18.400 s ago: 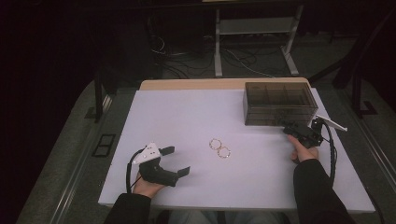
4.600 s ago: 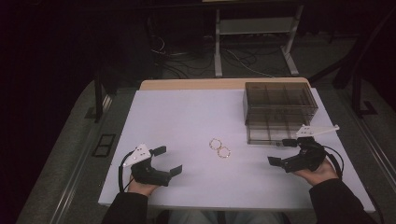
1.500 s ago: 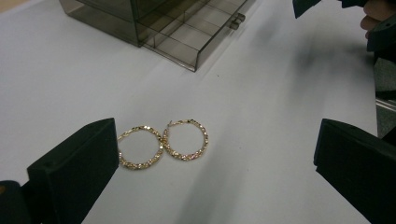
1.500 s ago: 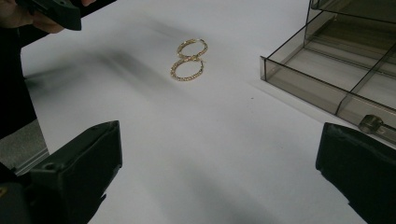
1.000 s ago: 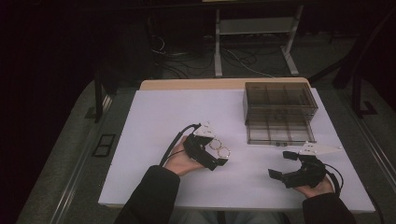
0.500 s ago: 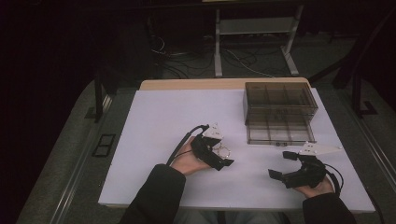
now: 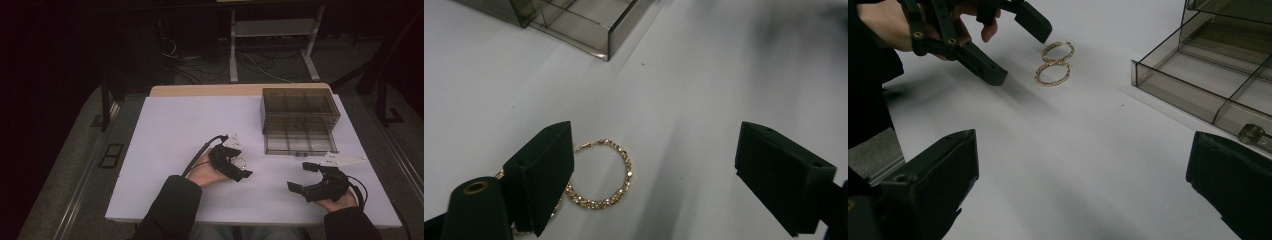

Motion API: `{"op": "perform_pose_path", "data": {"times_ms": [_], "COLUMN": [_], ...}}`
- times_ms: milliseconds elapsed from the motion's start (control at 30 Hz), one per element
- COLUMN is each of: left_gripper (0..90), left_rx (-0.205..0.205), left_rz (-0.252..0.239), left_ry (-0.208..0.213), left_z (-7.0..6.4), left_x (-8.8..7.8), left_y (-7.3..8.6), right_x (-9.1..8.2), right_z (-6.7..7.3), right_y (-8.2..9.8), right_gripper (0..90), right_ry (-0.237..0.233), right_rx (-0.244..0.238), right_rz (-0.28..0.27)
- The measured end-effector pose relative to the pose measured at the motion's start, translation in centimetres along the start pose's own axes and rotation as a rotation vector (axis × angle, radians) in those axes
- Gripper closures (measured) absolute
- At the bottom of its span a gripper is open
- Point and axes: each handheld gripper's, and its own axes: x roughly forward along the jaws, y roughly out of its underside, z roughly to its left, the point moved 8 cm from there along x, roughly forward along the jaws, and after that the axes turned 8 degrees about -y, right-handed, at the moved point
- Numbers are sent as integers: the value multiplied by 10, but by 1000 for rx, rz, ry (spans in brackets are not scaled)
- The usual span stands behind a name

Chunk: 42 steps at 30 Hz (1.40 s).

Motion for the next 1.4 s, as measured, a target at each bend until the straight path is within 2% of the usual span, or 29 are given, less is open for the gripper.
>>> {"op": "perform_pose_path", "data": {"times_ms": [367,400,533,633,667,833,1100,1167,1300,1400], "left_gripper": [294,304,358,405,421,527,669,700,748,800], "left_rx": [5,-3,8,-12,6,30,33,29,21,-24], "left_rz": [47,49,69,68,78,86,94,91,90,75], "left_ry": [7,6,-4,-11,-13,-26,-33,-39,-15,5], "left_z": [5,4,4,3,4,4,6,7,7,6], "left_x": [11,12,15,18,18,21,22,22,22,23], "left_y": [8,8,11,12,13,14,15,15,15,15], "right_x": [0,0,0,1,1,1,1,1,1,0], "right_z": [0,0,0,0,0,0,0,0,0,0], "right_y": [0,0,1,1,1,1,2,2,2,0], "right_gripper": [0,0,0,0,0,0,0,0,0,0], "right_ry": [-2,-3,-1,-1,-2,-3,-6,-7,-10,-23], "right_rx": [3,3,7,0,0,-1,1,2,-2,11], "right_rz": [3,4,7,7,8,9,11,11,8,-12]}}
